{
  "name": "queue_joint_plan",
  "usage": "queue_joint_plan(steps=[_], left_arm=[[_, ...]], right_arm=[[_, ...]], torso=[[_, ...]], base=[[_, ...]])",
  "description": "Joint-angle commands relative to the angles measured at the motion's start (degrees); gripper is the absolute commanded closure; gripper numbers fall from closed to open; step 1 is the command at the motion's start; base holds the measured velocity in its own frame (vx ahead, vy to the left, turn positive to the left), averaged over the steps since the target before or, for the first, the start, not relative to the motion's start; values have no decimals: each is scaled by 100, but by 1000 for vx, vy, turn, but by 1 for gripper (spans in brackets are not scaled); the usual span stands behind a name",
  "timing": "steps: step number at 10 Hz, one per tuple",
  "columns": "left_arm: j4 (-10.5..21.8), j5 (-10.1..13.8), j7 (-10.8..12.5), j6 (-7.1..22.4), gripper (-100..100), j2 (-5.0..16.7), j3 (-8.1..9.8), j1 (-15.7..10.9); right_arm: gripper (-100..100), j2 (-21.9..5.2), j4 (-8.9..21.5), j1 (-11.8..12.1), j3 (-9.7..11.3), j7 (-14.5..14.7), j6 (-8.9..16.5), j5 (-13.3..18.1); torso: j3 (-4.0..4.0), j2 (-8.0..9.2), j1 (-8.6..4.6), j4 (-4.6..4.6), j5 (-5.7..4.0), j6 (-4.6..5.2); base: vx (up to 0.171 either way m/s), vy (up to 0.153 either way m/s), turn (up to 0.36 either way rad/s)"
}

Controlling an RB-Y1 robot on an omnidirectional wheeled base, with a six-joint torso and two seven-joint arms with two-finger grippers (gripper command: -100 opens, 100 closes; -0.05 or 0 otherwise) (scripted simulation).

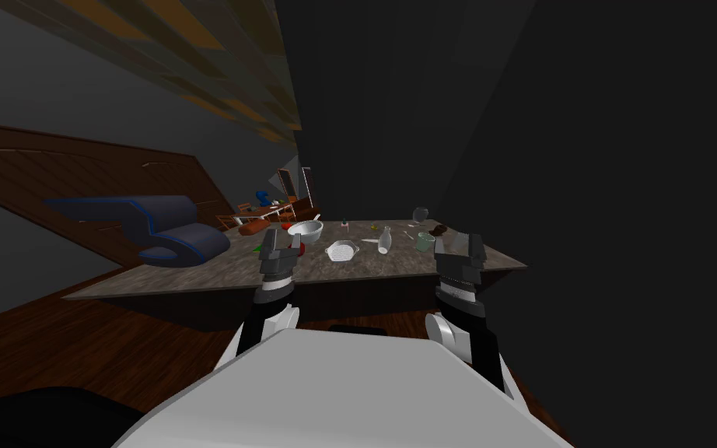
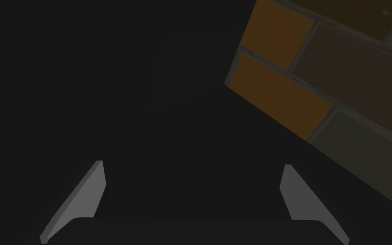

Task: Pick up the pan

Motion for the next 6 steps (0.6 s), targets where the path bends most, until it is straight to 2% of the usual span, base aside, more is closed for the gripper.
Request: queue_joint_plan(steps=[1, 5, 6], left_arm=[[33, -2, 40, 217, -100, 195, 29, -64], [144, -3, 177, 873, -100, 573, 121, -257], [144, -3, 177, 976, -100, 573, 121, -257]], right_arm=[[0, 0, 0, 0, 0, 0, 0, 0], [0, 0, 0, -1, 0, 0, 0, 0], [0, 0, 0, -1, 0, 0, 0, 0]], torso=[[0, 0, 0, 0, 0, 0], [11, 19, -7, 4, -1, 1], [11, 19, -7, 4, -2, 1]], base=[[-22, -7, -44], [-47, -19, -44], [-41, -9, -15]])
